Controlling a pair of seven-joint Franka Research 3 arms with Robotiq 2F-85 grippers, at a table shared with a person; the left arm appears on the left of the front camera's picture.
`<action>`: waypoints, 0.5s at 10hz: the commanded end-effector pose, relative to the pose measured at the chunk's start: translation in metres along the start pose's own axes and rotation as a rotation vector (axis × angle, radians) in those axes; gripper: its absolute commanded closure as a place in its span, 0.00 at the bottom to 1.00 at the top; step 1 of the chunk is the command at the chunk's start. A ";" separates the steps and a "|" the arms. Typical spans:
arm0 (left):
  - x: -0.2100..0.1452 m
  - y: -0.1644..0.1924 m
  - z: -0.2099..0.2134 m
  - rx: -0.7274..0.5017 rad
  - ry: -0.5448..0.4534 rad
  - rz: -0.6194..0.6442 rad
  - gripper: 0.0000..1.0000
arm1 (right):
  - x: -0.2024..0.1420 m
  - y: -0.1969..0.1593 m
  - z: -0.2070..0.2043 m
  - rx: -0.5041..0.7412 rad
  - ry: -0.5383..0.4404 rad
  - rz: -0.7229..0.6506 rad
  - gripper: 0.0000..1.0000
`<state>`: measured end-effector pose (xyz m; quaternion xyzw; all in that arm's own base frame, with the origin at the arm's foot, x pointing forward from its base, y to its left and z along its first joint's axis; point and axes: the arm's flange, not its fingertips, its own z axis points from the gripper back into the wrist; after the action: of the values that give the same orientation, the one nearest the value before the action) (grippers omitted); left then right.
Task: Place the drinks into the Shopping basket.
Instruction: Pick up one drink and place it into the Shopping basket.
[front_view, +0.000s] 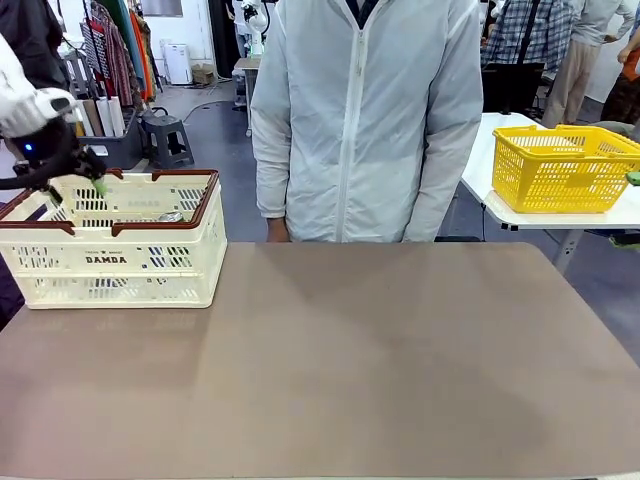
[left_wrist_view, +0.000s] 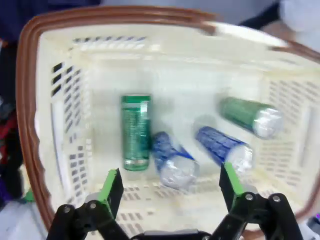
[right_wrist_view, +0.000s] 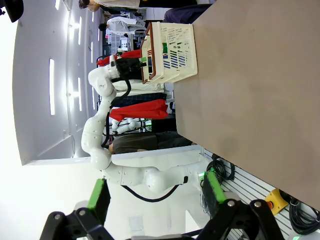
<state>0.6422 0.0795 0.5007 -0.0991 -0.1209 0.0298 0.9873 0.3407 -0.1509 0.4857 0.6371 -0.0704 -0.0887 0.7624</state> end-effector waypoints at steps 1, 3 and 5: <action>-0.037 0.004 0.047 -0.381 -0.008 -0.061 0.00 | -0.001 0.005 0.001 -0.004 0.010 -0.014 0.00; -0.061 0.005 0.071 -0.709 -0.005 0.053 0.00 | -0.001 0.005 0.001 -0.004 0.010 -0.014 0.00; -0.098 0.026 0.088 -0.964 0.148 0.098 0.00 | -0.001 0.005 0.001 -0.004 0.010 -0.014 0.00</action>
<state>0.5431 0.0916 0.5722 -0.4913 -0.1125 -0.0052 0.8637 0.3408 -0.1508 0.4858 0.6371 -0.0702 -0.0885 0.7625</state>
